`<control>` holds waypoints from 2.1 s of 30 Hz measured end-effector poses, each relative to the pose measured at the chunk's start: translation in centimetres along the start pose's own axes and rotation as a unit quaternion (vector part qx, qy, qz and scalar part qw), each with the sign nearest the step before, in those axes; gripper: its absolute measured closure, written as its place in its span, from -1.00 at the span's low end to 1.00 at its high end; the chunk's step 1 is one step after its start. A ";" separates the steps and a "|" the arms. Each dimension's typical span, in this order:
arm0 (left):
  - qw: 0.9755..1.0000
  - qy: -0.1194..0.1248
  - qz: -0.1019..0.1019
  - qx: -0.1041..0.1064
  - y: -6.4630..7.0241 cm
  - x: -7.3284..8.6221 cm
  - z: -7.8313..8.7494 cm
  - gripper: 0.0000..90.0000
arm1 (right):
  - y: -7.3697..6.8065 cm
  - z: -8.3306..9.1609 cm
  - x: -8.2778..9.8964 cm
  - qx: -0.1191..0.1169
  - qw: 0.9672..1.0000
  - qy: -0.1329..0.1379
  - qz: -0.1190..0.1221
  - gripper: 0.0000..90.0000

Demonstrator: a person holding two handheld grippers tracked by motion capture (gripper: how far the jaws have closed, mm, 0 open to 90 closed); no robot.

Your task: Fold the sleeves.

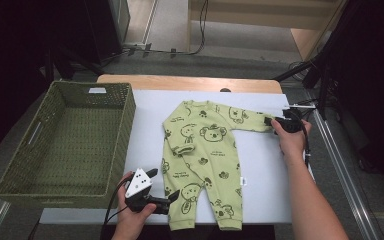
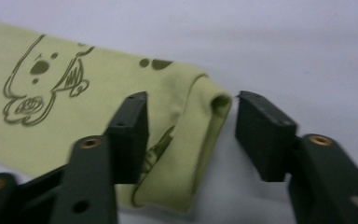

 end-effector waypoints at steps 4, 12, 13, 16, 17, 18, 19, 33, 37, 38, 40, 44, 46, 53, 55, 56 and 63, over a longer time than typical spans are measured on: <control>1.000 0.001 0.001 0.000 0.0 0.0 0.0 -1.00 | 0.9 0.0 -0.5 -0.007 1.000 -0.001 -0.025 0.71; 1.000 0.003 0.004 -0.002 -0.1 0.0 0.1 -1.00 | 1.4 1.4 -2.4 -0.001 0.998 0.064 0.022 0.83; 1.000 0.003 0.004 -0.001 -0.1 0.0 0.1 -1.00 | 1.4 1.6 -2.8 0.002 0.997 0.073 0.038 0.83; 1.000 0.003 0.004 -0.001 -0.1 0.0 0.1 -1.00 | 1.5 2.5 -3.8 0.002 0.993 0.108 0.047 0.83; 1.000 0.002 0.004 -0.001 -0.1 0.0 0.1 -1.00 | 1.5 2.7 -4.1 0.003 0.993 0.110 0.047 0.83; 1.000 0.002 0.004 -0.001 -0.1 0.0 0.1 -1.00 | 1.4 2.8 -4.2 0.004 0.993 0.108 0.048 0.83; 1.000 0.002 0.004 -0.001 -0.1 0.0 0.1 -1.00 | 1.4 2.8 -4.2 0.003 0.993 0.105 0.047 0.82; 1.000 0.004 0.002 -0.001 0.0 0.0 0.1 -1.00 | -1.9 3.7 -3.2 -0.016 0.990 0.103 0.091 0.76; 1.000 0.004 0.001 -0.002 0.0 0.0 0.1 -1.00 | -4.0 4.5 -2.7 -0.022 0.986 0.105 0.124 0.74; 1.000 0.005 0.000 -0.002 0.0 0.0 0.1 -1.00 | -4.5 4.6 -2.6 -0.025 0.985 0.104 0.133 0.73; 1.000 0.005 0.001 -0.002 0.1 0.0 0.1 -1.00 | -5.6 4.9 -2.3 -0.030 0.983 0.106 0.143 0.73; 1.000 0.005 0.000 -0.002 0.1 0.0 0.1 -1.00 | -7.4 5.2 -1.9 -0.040 0.980 0.110 0.158 0.73; 1.000 0.006 0.001 -0.002 0.1 0.0 0.1 -1.00 | -8.3 5.3 -1.6 -0.047 0.979 0.116 0.161 0.73; 1.000 0.005 -0.001 -0.002 0.1 0.0 0.1 -1.00 | -12.0 5.5 0.0 -0.071 0.972 0.127 0.186 0.73; 1.000 0.005 -0.001 -0.002 0.1 0.0 0.1 -1.00 | -13.3 5.5 0.8 -0.078 0.969 0.127 0.198 0.73; 1.000 0.006 0.000 -0.002 0.1 0.0 0.1 -1.00 | -13.9 5.4 1.2 -0.082 0.967 0.128 0.206 0.73; 1.000 0.005 -0.001 -0.002 0.0 0.0 0.2 -1.00 | -17.3 5.0 5.3 -0.110 0.956 0.119 0.244 0.73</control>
Point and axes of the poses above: each handheld gripper's, and its own axes: z roughly backward along the jaws, x roughly out of its underside, y roughly to its right, the point moved 1 cm from there along -z, roughly forward along the jaws, and after that the axes turned 1 degree about y, right-handed, at the moved point
